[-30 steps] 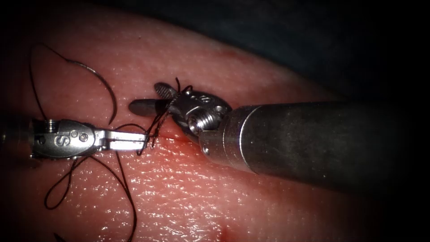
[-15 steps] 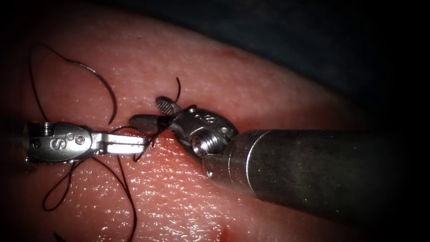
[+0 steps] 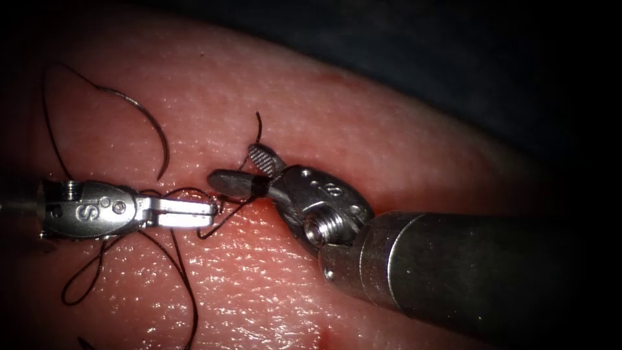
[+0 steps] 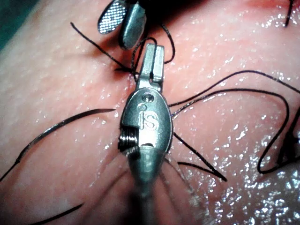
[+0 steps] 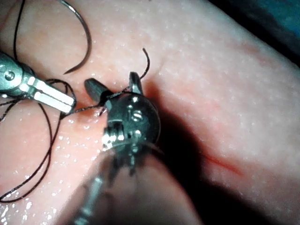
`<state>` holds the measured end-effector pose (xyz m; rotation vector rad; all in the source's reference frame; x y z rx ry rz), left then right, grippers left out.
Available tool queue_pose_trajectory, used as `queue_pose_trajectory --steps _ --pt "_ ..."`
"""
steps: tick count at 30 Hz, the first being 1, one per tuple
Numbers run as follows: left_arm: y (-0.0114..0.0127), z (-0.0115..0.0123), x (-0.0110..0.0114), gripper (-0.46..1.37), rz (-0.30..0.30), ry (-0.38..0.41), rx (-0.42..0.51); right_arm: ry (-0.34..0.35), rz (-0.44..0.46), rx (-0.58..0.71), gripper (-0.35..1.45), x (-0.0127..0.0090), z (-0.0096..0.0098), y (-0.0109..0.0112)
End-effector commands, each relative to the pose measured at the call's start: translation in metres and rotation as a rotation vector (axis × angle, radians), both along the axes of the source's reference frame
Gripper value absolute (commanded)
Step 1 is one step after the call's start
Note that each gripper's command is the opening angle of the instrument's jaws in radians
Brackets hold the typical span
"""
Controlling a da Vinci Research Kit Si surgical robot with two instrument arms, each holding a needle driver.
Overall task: Wound Closure
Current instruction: Reposition the right gripper to grasp the suture end.
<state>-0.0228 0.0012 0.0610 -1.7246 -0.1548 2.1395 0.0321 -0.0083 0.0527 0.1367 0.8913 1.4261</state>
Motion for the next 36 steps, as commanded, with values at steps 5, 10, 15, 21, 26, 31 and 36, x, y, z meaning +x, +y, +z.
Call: queue_pose_trajectory --steps 5,10,15,21,26,31,36 --pt "0.0002 0.0 -0.0001 -0.35 0.007 -0.004 0.003 -0.036 0.045 0.007 0.75 -0.0006 -0.0002 -0.0004" --pt "0.0003 0.0 -0.0005 -0.35 0.008 -0.01 0.003 -0.058 0.081 0.011 0.76 -0.001 -0.0001 -0.0004" --pt "0.0005 0.0002 -0.0011 -0.35 0.01 -0.017 0.002 -0.066 0.115 -0.01 0.8 -0.0012 0.0003 0.0001" --pt "0.0007 0.0003 -0.0015 -0.35 0.01 -0.021 0.001 -0.072 0.127 -0.014 0.79 -0.0012 0.001 0.001" --pt "0.0007 0.0003 -0.0016 -0.35 0.011 -0.023 0.001 -0.082 0.136 -0.017 0.79 -0.0012 0.0016 0.0016" --pt "0.0008 0.0004 -0.0016 -0.35 0.011 -0.024 0.0 -0.078 0.142 -0.017 0.79 -0.0009 0.0025 0.0023" --pt "0.0009 0.0006 -0.0016 -0.35 0.012 -0.026 0.0 -0.082 0.123 -0.036 0.77 -0.0001 0.0036 0.0028"
